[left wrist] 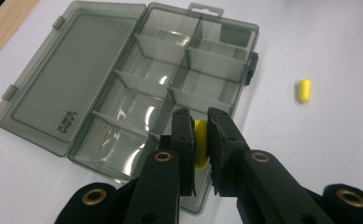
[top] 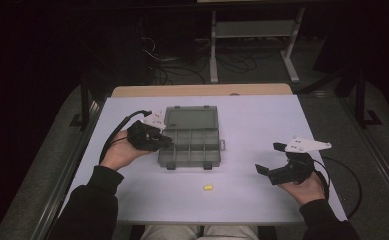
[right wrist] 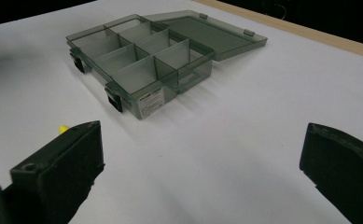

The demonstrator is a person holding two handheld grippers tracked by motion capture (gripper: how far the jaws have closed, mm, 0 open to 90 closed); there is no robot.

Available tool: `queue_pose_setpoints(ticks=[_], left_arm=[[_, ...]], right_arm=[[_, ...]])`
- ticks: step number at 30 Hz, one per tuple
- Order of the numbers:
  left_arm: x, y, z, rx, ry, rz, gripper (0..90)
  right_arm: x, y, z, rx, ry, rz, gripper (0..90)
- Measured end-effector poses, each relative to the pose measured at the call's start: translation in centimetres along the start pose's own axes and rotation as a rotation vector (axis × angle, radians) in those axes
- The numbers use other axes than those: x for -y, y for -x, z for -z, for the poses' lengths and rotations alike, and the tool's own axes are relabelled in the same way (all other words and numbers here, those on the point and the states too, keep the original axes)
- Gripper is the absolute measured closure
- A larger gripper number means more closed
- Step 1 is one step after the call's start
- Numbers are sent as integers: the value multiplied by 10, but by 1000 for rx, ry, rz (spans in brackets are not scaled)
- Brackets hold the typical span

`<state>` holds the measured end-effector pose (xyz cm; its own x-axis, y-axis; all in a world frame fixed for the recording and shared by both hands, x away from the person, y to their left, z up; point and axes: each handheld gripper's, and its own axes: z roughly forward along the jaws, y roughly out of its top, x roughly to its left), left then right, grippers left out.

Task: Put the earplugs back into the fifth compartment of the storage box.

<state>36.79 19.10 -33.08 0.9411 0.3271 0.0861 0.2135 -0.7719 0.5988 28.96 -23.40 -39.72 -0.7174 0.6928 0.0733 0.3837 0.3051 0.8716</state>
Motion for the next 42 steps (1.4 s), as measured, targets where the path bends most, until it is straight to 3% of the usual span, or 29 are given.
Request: queue_pose_setpoints(ticks=[19, 23, 26, 29, 32, 37, 42], left_arm=[[26, -9, -36, 43, -68, 53, 806], [32, -11, -42, 49, -71, 79, 795], [34, -13, -41, 50, -70, 117, 709], [35, -14, -41, 14, -73, 141, 595], [36, -14, -37, -8, -40, 155, 470], [34, -9, -30, 51, 17, 137, 253], [28, -1, -23, 48, 42, 119, 132]], right_arm=[[0, 0, -2, -5, -10, 7, 0], [0, -1, -2, -5, -13, 9, 0], [0, 0, -2, -6, -17, 4, 0], [0, 0, -2, -5, -15, 5, 0], [0, 0, -2, -6, -14, 6, 0], [0, 0, -2, -8, -14, 3, 0], [1, 0, -2, -9, -16, 2, 0]])
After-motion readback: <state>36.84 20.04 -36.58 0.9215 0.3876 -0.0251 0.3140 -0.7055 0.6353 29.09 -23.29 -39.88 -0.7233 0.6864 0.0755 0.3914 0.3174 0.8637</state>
